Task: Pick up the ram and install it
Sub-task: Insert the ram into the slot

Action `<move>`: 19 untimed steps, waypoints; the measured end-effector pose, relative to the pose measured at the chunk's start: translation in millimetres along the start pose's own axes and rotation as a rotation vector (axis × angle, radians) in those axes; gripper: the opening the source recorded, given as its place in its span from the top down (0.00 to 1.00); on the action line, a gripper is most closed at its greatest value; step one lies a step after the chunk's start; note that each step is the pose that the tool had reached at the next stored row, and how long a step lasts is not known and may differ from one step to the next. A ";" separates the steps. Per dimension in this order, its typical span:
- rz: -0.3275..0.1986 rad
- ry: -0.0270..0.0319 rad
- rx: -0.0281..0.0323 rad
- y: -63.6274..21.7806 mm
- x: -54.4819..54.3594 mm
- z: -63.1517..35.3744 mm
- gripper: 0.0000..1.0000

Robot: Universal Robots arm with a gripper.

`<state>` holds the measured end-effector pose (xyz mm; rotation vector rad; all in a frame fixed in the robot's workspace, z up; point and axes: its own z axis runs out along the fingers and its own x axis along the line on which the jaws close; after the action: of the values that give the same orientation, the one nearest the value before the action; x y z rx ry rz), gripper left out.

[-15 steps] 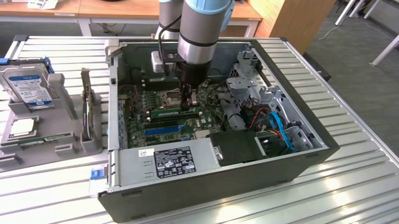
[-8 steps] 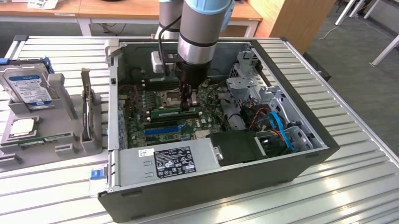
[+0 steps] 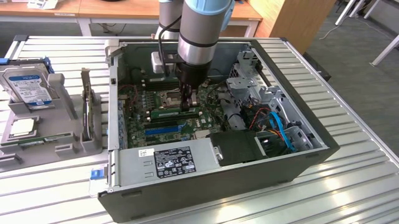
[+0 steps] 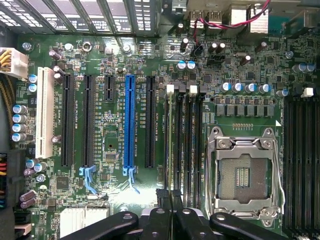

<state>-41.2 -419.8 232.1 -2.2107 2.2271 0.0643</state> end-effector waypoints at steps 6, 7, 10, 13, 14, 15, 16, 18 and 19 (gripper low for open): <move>0.000 0.0002 -0.0001 -0.4 0.0 0.6 0.89; 0.000 0.0002 -0.0002 -0.4 0.0 0.6 0.89; 0.000 0.0000 -0.0001 -0.4 0.0 1.0 0.89; 0.000 0.0001 -0.0002 -0.4 0.0 1.0 0.89; 0.000 0.0001 -0.0001 -0.4 0.0 1.0 0.89; 0.000 0.0001 -0.0001 -0.4 -0.1 1.0 0.89; 0.000 0.0001 -0.0001 -0.4 -0.1 1.0 0.89; 0.000 0.0001 -0.0001 -0.4 -0.6 1.0 0.89; 0.000 0.0001 -0.0001 -0.4 -0.6 1.0 0.89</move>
<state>-40.9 -419.2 231.1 -2.2106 2.2274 0.0644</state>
